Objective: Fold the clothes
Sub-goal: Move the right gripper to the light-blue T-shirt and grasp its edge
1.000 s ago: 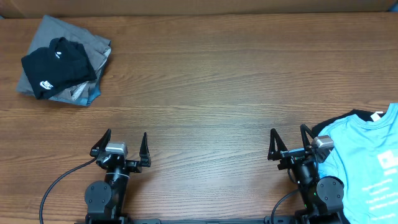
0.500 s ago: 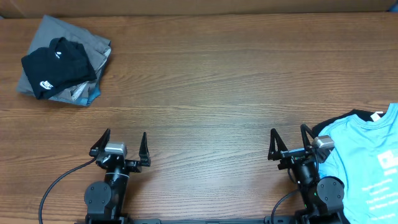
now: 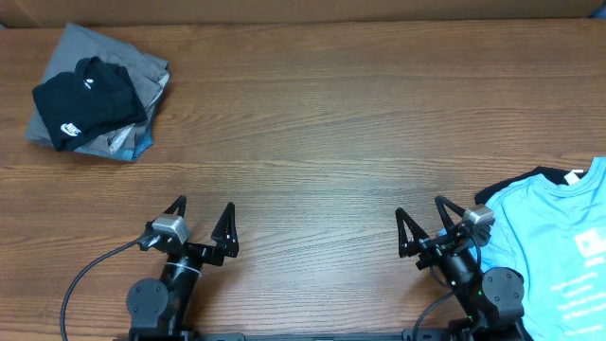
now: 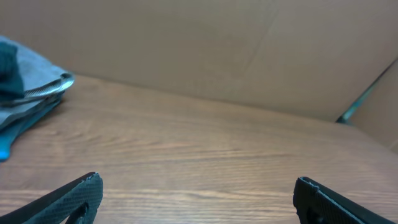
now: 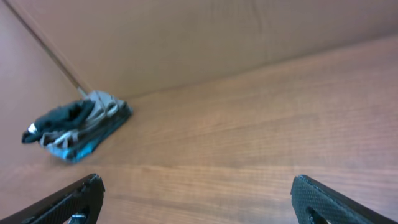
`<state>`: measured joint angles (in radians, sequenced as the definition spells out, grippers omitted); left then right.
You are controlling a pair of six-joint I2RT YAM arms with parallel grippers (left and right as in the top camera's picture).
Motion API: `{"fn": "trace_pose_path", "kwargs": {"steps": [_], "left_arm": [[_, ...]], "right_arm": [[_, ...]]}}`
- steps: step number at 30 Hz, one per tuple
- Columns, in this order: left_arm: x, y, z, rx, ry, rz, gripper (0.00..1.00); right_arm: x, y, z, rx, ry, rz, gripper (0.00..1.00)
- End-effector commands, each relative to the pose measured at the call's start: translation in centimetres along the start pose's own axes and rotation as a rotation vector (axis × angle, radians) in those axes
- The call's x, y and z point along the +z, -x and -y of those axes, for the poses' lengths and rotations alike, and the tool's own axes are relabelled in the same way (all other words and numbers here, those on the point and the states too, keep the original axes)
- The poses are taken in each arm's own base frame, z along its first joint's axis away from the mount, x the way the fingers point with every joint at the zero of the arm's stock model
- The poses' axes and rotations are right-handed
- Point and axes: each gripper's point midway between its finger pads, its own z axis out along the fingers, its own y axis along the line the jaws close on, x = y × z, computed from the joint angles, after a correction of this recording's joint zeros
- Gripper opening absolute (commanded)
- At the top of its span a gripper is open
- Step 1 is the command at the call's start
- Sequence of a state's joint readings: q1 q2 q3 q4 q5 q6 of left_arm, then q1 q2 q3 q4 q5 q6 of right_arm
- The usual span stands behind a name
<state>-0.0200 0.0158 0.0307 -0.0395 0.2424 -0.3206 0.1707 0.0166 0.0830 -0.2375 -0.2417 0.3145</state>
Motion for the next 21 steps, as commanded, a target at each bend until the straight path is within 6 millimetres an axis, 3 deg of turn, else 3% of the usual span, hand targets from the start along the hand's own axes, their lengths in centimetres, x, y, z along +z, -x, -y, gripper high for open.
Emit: {"fn": "trace_pose_path", "kwargs": {"steps": [1,5,12,17,21], "left_arm": [[-1.2,5.3,2.9,0.011,-0.07,0.074,1.0],[-1.9,7.4,3.3,-0.004,-0.012,-0.022,1.0],[-0.3,7.1,2.9,-0.074,0.1,-0.394,1.0],[2.4,11.7,6.4,-0.115,-0.028,-0.493,1.0],[3.7,13.7,6.9,-0.075,-0.047,-0.504,1.0]], "right_arm": [[-1.2,3.3,-2.0,-0.031,0.025,0.016,1.0],[-1.2,3.8,-2.0,0.001,-0.034,-0.107,1.0],[1.2,4.4,-1.6,0.091,-0.142,-0.406,1.0],[4.0,6.3,-1.9,0.155,-0.201,-0.603,1.0],[6.4,7.4,-1.4,0.154,-0.232,-0.68,1.0]]}}
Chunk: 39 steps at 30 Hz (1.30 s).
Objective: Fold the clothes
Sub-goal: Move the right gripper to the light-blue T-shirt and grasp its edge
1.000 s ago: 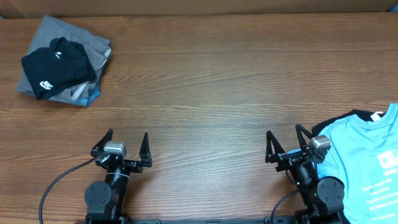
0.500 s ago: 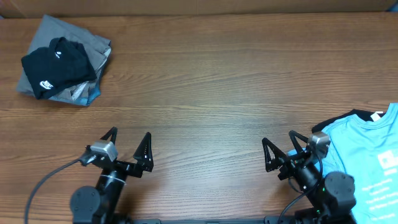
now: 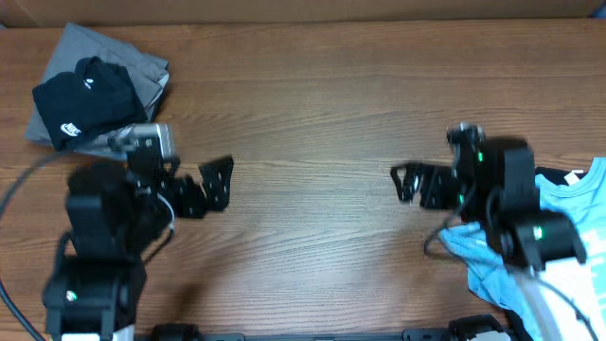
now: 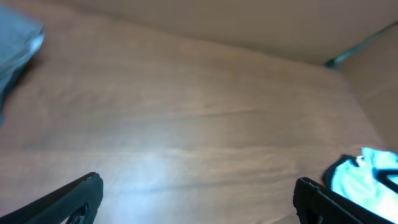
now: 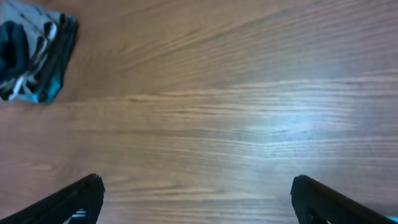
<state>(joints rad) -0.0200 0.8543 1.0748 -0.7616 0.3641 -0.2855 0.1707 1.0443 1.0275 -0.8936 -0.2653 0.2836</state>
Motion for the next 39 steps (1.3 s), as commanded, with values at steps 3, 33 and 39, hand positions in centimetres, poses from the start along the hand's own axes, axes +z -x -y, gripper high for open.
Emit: {"fn": "trace_pose_path", "kwargs": {"steps": [3,33,39], "left_arm": [[-0.3,1.6,2.7,0.051,-0.114,-0.019,1.0],[0.2,1.4,0.9,0.059,-0.017,-0.029,1.0],[0.4,1.8,-0.1,0.06,0.039,-0.013,1.0]], "right_arm": [[1.8,2.8,-0.2,-0.001,-0.028,-0.054,1.0],[4.4,-3.9,31.7,1.143,-0.674,-0.172,0.69],[4.6,-4.0,32.0,1.167,-0.683,-0.161,0.69]]}}
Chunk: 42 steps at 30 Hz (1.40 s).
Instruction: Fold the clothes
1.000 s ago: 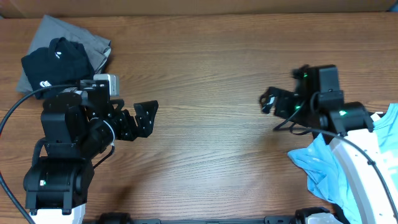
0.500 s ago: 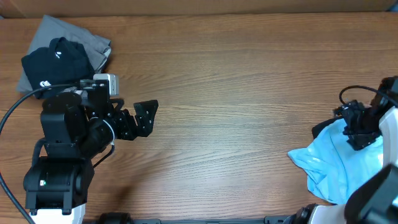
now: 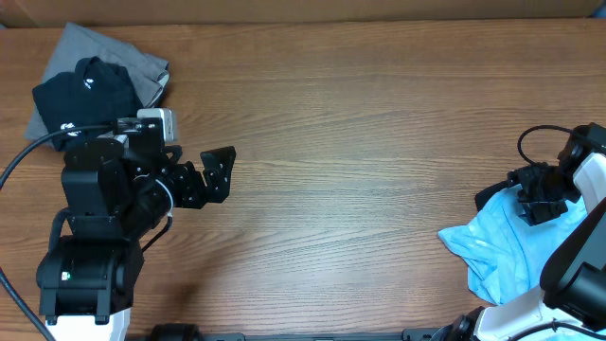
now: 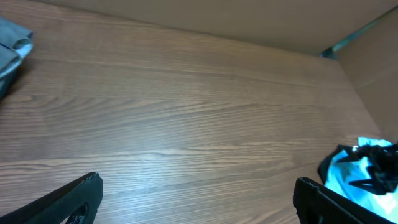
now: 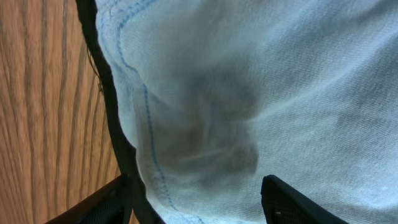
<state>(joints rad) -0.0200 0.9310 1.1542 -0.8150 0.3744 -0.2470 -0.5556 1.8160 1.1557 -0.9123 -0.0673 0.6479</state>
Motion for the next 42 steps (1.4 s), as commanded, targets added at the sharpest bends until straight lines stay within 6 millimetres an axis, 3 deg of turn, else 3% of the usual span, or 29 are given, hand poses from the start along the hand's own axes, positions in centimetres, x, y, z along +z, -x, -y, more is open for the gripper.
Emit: {"fn": "trace_pose_path", "kwargs": {"steps": [1,7,16,18,20,22,28,30,32,34,42], "left_arm": [[-0.1,1.2,-0.4,0.04,0.04,0.038,1.0],[0.2,1.5,-0.4,0.042,0.038,0.043,1.0],[0.3,1.5,-0.5,0.037,0.038,0.041,1.0],[0.3,1.5,-0.5,0.037,0.038,0.041,1.0],[0.3,1.5,-0.4,0.037,0.038,0.041,1.0],[0.3,1.5,-0.4,0.038,0.038,0.041,1.0],[0.3,1.5,-0.4,0.037,0.038,0.042,1.0],[0.3,1.5,-0.4,0.037,0.034,0.04,1.0],[0.3,1.5,-0.3,0.038,0.027,0.039,1.0],[0.3,1.5,-0.3,0.038,0.027,0.038,1.0],[0.3,1.5,-0.3,0.038,0.027,0.038,1.0]], "right_arm": [[-0.2,0.9,-0.5,0.037,0.011,0.034,0.69],[1.2,0.6,-0.2,0.077,0.022,0.044,0.61],[1.2,1.1,-0.7,0.076,0.042,0.064,0.37],[1.2,1.3,-0.8,0.076,0.047,0.07,0.38],[1.2,1.3,-0.9,0.073,0.049,0.072,0.55],[1.2,1.1,-1.0,0.068,0.047,0.07,0.56],[1.9,0.1,-0.9,0.031,0.009,0.08,0.46],[2.1,0.0,-1.0,0.025,0.008,0.081,0.33],[1.6,0.3,-1.3,0.029,0.018,0.084,0.11],[0.7,0.8,-1.4,0.041,0.021,0.085,0.04],[-6.1,3.0,-2.3,0.034,0.052,0.154,0.04]]}}
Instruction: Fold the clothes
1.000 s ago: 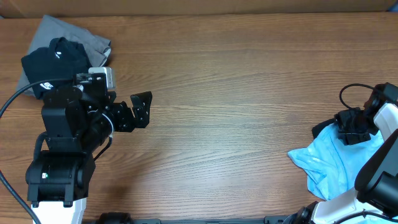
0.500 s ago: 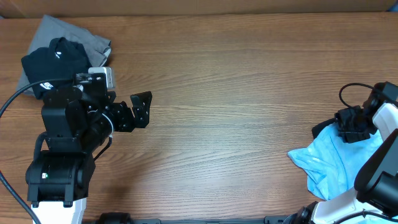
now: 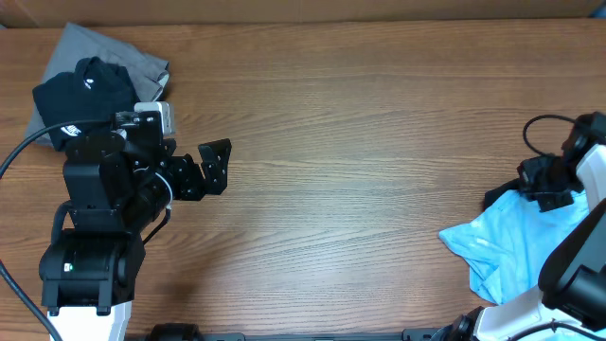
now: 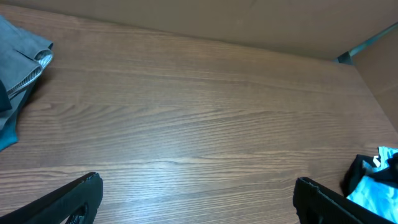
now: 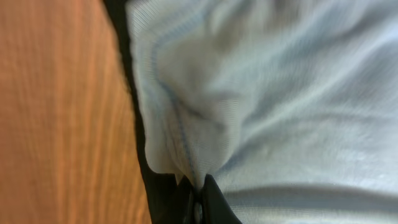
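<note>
A crumpled light blue T-shirt (image 3: 516,239) with a black collar lies at the table's right edge. My right gripper (image 3: 547,188) sits at its upper end, shut on a pinch of the blue fabric (image 5: 205,168) in the right wrist view. A stack of folded clothes (image 3: 95,90), black garment on grey, rests at the far left. My left gripper (image 3: 210,169) hovers open above bare wood right of that stack, with its fingertips (image 4: 74,199) wide apart and nothing between them. The blue shirt (image 4: 373,183) also shows at the left wrist view's right edge.
The wooden table (image 3: 360,142) runs between the two arms. A cardboard wall (image 4: 249,25) lines its far side. A black cable (image 3: 544,128) loops above the right gripper.
My right gripper was open over the blue shirt's collar edge and is now shut on a pinch of the fabric. The left gripper has barely shifted.
Both grippers first sat open at the table's near edge with the blue shirt lying flat at the right. Then both were raised over the table. Later the right gripper was down on the now bunched shirt, still open; now it is shut on it.
</note>
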`<state>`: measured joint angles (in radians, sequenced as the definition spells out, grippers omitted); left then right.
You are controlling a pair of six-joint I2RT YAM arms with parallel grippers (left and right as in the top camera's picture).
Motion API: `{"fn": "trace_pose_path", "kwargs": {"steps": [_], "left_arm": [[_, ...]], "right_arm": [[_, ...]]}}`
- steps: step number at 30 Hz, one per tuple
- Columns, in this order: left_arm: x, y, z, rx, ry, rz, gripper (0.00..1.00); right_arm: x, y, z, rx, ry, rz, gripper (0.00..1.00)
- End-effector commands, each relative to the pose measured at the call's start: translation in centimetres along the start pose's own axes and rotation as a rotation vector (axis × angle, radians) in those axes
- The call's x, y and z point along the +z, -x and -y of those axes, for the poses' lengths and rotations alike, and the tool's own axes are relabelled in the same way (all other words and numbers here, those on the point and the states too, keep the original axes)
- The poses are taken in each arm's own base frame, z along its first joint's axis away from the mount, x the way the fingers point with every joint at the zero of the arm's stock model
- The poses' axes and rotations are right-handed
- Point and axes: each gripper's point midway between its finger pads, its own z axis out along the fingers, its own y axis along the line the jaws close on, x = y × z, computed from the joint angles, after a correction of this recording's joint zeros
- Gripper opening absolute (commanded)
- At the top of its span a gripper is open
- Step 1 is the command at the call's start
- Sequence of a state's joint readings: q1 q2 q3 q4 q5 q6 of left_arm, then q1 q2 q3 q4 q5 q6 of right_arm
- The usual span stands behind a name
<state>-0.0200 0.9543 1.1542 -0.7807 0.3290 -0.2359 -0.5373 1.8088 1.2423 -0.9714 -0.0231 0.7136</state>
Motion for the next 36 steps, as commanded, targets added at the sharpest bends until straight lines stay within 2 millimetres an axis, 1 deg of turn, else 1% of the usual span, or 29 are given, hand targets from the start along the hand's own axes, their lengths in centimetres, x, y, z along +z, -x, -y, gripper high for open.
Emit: {"fn": "trace_pose_path", "kwargs": {"steps": [1,2,6,7,8,10,12,15,16,17,19,20,21,22,23,26,27,28,29,31,33,36], "left_arm": [[-0.4,0.7,0.6,0.022,-0.015,0.018,1.0],[-0.4,0.7,0.6,0.022,-0.015,0.018,1.0],[-0.4,0.7,0.6,0.023,-0.015,0.019,1.0],[-0.4,0.7,0.6,0.022,-0.015,0.018,1.0],[-0.4,0.7,0.6,0.022,-0.015,0.018,1.0],[-0.4,0.7,0.6,0.022,-0.014,0.017,1.0],[-0.4,0.7,0.6,0.022,-0.015,0.017,1.0],[-0.4,0.7,0.6,0.022,-0.015,0.018,1.0],[-0.4,0.7,0.6,0.022,-0.015,0.018,1.0],[-0.4,0.7,0.6,0.022,-0.015,0.018,1.0],[-0.4,0.7,0.6,0.023,-0.015,0.019,1.0],[-0.4,0.7,0.6,0.022,-0.015,0.018,1.0],[-0.4,0.7,0.6,0.022,-0.015,0.018,1.0],[-0.4,0.7,0.6,0.022,-0.015,0.018,1.0],[-0.4,0.7,0.6,0.023,-0.015,0.019,1.0],[-0.4,0.7,0.6,0.022,-0.015,0.018,1.0],[-0.4,0.7,0.6,0.022,-0.014,0.018,1.0],[-0.4,0.7,0.6,0.022,-0.014,0.018,1.0],[-0.4,0.7,0.6,0.022,-0.014,0.018,1.0],[-0.4,0.7,0.6,0.023,-0.014,0.019,1.0],[-0.4,0.8,0.6,0.024,-0.015,0.023,1.0],[-0.4,1.0,0.6,0.026,-0.017,0.029,1.0]], "right_arm": [[-4.7,2.3,-1.3,-0.006,0.076,0.113,0.04],[-6.0,2.6,-1.7,-0.016,0.101,0.139,0.04],[-9.4,3.3,-2.6,-0.088,0.162,0.216,0.05],[-9.9,3.3,-2.7,-0.089,0.172,0.226,0.07],[-10.0,3.3,-2.6,-0.088,0.172,0.226,0.07],[-9.9,3.0,-2.3,-0.087,0.161,0.214,0.07],[-9.6,2.8,-2.1,-0.087,0.15,0.202,0.04],[-9.2,2.6,-1.9,-0.084,0.141,0.191,0.04],[-9.0,2.5,-1.8,-0.079,0.139,0.188,0.08],[-8.9,2.4,-1.7,-0.079,0.136,0.185,0.15],[-8.4,2.1,-1.4,-0.078,0.127,0.175,0.15],[-8.1,1.9,-1.3,-0.074,0.12,0.167,0.15],[-7.8,1.8,-1.1,-0.062,0.116,0.161,0.12],[-7.4,1.6,-0.9,-0.046,0.111,0.154,0.05],[-7.1,1.5,-0.8,-0.04,0.11,0.151,0.04],[-5.5,1.1,-0.2,-0.02,0.101,0.139,0.05],[-4.9,1.0,-0.1,-0.02,0.098,0.137,0.18],[-4.7,0.9,0.0,-0.02,0.097,0.136,0.28],[-4.0,0.7,0.2,-0.016,0.095,0.133,0.38],[-2.7,0.5,0.5,0.007,0.098,0.133,0.5],[-1.7,0.5,0.6,0.008,0.112,0.146,0.61],[-0.4,1.2,0.0,0.039,0.163,0.192,0.65]]}}
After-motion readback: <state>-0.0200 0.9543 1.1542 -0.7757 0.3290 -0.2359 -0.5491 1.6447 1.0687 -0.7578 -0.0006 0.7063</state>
